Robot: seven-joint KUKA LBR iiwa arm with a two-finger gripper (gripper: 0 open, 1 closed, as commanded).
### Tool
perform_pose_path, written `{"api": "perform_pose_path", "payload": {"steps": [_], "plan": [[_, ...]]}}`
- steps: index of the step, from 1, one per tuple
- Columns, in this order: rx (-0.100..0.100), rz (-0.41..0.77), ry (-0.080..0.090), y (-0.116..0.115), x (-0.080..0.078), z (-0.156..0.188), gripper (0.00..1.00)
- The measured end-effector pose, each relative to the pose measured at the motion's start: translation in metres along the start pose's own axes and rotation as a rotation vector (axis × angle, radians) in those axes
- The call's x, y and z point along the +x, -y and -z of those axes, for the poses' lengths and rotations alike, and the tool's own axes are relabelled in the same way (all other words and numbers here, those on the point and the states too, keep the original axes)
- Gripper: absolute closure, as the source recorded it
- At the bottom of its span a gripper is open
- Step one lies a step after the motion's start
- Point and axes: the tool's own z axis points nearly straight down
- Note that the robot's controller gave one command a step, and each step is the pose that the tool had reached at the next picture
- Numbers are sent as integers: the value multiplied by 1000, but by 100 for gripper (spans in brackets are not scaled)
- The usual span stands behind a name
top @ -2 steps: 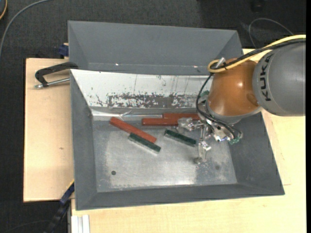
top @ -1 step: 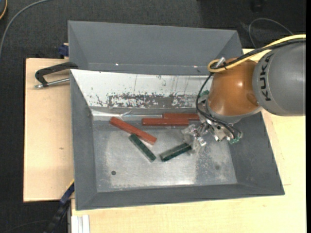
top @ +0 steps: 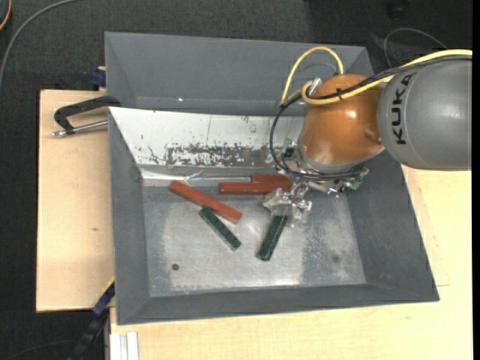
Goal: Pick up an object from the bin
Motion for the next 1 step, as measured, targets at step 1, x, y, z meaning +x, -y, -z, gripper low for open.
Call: {"api": "perform_pose_path", "payload": {"steps": [1], "plan": [[7,66,2,-8,-10,143,100]]}}
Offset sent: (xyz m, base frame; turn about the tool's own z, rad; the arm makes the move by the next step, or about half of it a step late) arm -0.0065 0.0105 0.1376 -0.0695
